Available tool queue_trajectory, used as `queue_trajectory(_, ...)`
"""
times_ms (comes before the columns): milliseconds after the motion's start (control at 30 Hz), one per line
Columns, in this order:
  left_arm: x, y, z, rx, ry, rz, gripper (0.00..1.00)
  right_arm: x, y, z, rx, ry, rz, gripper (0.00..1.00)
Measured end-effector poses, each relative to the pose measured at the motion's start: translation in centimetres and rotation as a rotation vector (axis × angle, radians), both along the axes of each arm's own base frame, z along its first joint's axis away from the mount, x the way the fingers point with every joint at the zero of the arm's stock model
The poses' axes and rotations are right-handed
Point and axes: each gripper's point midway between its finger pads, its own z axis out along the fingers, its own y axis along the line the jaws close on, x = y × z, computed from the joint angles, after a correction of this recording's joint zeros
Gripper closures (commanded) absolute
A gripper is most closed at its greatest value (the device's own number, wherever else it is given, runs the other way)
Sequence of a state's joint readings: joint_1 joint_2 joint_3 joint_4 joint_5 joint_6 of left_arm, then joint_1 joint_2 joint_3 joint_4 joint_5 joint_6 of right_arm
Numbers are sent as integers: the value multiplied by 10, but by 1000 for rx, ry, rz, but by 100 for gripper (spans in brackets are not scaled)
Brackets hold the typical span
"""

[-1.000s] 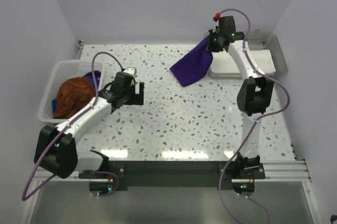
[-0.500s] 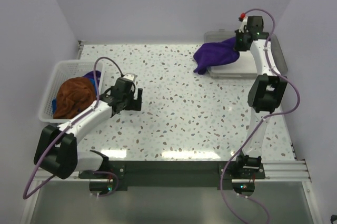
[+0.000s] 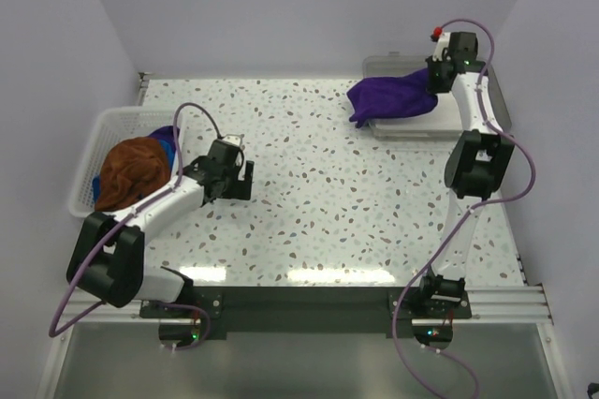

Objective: Fold and stack the towels
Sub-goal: Neatly place the folded towel into the bin

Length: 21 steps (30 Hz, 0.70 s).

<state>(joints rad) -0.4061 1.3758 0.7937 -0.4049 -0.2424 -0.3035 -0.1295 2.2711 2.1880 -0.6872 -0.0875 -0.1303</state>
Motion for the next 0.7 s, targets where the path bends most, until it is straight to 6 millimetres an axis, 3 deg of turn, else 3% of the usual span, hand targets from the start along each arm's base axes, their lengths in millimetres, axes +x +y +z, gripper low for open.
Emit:
queue_trajectory(367,-1,1,-6,14,19,2,0,7,-31,1,-97,-25,-19,100)
queue_trajectory(700,-2,2,-11,21,34,1,0,9,-60,-27,-185,18,-63,100)
